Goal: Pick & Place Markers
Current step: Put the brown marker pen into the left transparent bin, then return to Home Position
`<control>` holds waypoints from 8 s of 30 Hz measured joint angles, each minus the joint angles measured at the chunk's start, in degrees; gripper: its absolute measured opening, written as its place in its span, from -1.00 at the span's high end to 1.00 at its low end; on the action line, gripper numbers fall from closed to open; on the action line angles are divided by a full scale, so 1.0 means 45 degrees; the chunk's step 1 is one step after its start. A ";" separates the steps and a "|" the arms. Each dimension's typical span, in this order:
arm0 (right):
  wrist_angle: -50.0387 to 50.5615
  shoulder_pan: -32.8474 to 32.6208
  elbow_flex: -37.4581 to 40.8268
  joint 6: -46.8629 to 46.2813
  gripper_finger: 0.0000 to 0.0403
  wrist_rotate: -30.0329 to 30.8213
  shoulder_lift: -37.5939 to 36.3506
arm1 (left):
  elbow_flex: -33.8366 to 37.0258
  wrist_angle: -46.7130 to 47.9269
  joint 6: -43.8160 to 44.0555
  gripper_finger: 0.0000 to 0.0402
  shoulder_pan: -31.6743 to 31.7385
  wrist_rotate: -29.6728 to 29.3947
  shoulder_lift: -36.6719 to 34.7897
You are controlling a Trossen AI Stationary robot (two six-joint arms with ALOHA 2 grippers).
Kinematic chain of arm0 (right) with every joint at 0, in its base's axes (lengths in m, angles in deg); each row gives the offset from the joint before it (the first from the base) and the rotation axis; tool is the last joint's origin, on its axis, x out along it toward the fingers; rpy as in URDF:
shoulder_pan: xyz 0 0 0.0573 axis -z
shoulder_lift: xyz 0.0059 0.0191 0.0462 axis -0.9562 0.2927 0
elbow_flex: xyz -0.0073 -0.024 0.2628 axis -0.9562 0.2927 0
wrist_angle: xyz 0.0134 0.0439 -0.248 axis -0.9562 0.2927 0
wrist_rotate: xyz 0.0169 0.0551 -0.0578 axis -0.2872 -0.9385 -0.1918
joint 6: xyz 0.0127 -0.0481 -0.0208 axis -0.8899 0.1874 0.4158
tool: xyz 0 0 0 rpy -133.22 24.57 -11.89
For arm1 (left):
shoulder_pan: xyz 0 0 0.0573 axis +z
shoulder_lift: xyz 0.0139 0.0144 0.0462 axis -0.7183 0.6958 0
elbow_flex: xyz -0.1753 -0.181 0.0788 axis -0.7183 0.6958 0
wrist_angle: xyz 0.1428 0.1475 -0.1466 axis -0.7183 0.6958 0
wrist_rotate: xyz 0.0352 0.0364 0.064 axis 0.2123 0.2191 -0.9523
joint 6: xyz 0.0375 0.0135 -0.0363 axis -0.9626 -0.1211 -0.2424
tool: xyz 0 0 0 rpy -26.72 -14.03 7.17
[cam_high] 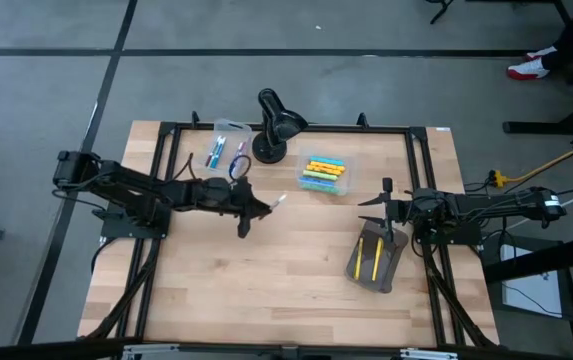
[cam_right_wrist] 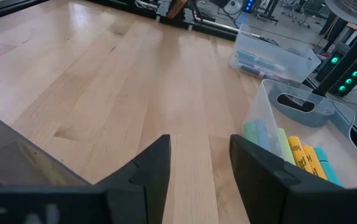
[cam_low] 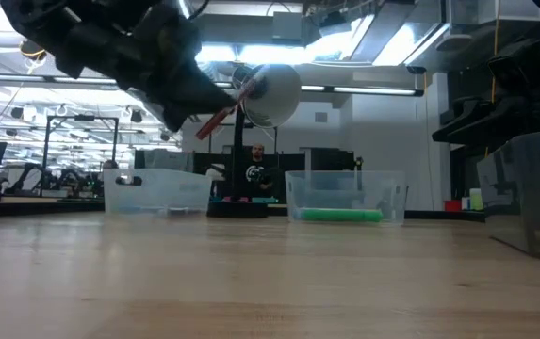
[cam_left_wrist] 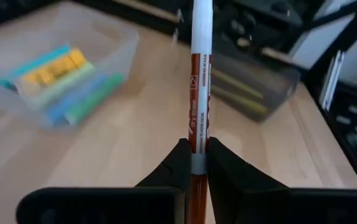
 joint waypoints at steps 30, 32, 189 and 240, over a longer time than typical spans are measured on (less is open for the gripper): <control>0.0002 -0.0005 0.0000 0.0004 0.19 -0.0001 0.0000 | -0.0518 -0.3660 -0.2780 0.87 0.1881 -0.1176 -0.0246; -0.0002 -0.0002 0.0000 0.0002 0.19 -0.0005 -0.0004 | -0.0706 -0.3642 -0.2993 0.87 0.1882 -0.1175 -0.0253; -0.0002 0.0000 0.0000 0.0000 0.19 0.0000 0.0001 | 0.5355 -0.2327 -0.4468 0.49 0.3714 0.0644 -0.4752; -0.0002 -0.0005 0.0000 0.0000 0.19 0.0000 -0.0002 | 0.5586 0.7287 -0.5357 0.48 0.0765 0.0382 -1.5980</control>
